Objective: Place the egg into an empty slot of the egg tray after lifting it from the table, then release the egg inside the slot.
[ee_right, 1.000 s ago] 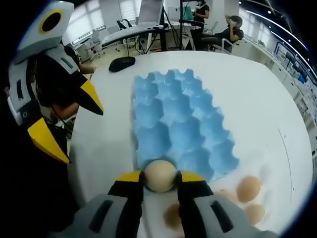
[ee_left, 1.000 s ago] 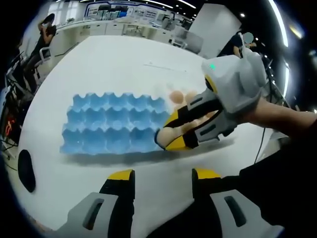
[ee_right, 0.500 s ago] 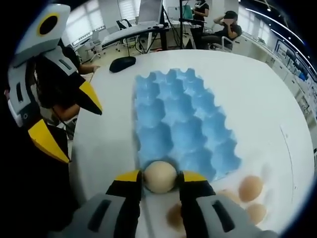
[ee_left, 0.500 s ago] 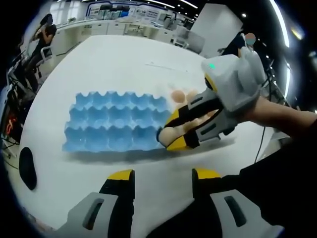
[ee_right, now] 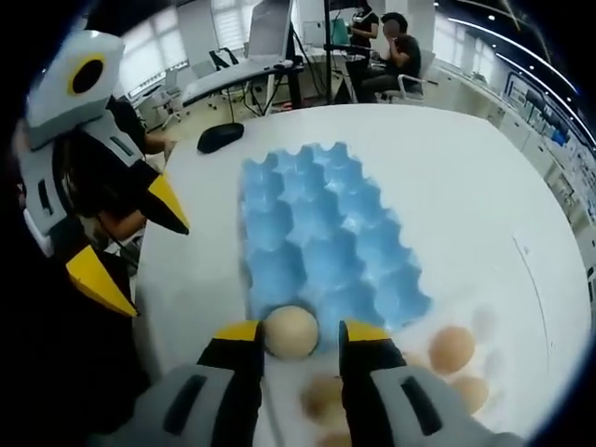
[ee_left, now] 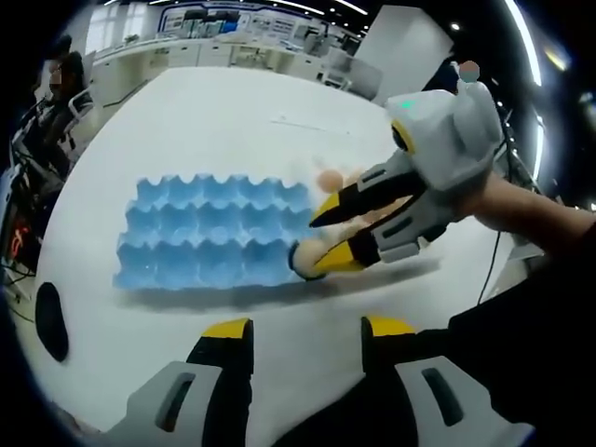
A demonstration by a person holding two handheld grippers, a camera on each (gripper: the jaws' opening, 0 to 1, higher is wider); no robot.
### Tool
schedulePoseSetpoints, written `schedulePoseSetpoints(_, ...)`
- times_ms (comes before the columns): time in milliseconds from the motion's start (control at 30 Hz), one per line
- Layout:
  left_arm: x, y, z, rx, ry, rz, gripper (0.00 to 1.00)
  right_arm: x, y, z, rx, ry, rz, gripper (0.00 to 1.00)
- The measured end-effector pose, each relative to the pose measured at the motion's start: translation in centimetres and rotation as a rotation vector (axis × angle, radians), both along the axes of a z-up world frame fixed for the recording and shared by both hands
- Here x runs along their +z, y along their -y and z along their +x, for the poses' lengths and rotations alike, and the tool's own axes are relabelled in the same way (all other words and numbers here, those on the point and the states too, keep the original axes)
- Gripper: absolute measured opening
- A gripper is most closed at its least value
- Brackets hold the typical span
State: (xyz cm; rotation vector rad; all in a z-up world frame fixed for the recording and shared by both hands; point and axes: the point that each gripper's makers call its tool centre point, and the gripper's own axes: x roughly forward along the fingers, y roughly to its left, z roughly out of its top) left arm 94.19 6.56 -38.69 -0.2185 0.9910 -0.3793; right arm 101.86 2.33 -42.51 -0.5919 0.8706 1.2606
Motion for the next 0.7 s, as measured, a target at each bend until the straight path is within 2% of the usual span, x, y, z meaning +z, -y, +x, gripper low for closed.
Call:
schedulePoseSetpoints(467,-0.3,0.2,-0.3,-0.004,-0.013,0.000,0.47,1.6,2.4,1.3,-0.050,0.020,0.024,0.33)
schedulePoseSetpoints(700,-0.2,0.2,-0.1,-0.007,-0.007,0.001,0.47,1.6,3.7,1.4,-0.075,0.021,0.019,0.33)
